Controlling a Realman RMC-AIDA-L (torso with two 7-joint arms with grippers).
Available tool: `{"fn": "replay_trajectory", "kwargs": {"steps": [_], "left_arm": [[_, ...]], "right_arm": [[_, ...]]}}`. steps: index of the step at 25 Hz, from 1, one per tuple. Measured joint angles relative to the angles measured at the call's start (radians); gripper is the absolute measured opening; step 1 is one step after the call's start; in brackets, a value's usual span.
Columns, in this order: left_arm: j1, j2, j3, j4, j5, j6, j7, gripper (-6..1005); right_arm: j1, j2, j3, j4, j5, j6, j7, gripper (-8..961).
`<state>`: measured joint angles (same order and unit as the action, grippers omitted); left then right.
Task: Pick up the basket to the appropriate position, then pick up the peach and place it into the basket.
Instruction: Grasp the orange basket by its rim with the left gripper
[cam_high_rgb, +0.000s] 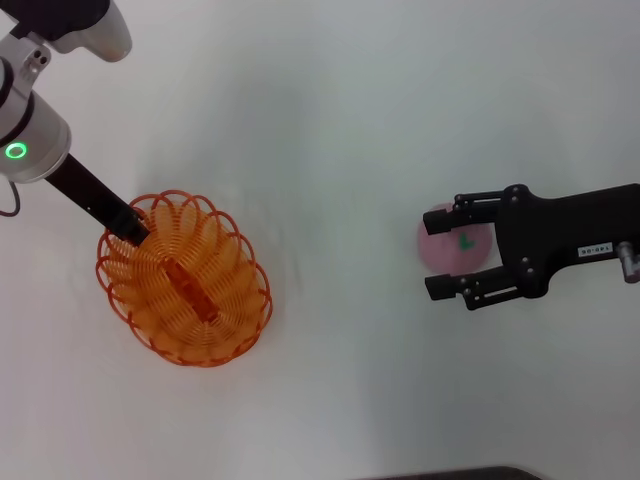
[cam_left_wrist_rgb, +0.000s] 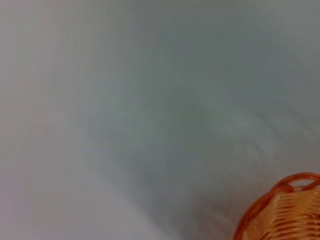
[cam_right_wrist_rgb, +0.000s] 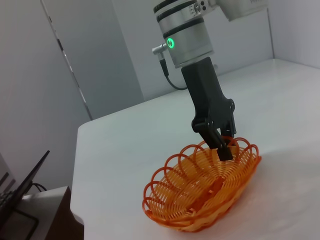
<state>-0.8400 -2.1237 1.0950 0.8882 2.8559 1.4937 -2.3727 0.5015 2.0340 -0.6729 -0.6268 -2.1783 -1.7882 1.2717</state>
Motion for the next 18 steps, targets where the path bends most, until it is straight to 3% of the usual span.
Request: {"fn": "replay_trajectory", "kwargs": {"steps": [3, 18], "left_arm": [[0.000, 0.000, -0.003, 0.001, 0.000, 0.004, -0.001, 185], [-0.029, 0.008, -0.068, 0.081, 0.000, 0.088, -0.085, 113]], "right_arm": [[0.000, 0.000, -0.001, 0.003, 0.000, 0.002, -0.001, 836], [-0.002, 0.000, 0.004, 0.003, 0.000, 0.030, -0.017, 834]]}}
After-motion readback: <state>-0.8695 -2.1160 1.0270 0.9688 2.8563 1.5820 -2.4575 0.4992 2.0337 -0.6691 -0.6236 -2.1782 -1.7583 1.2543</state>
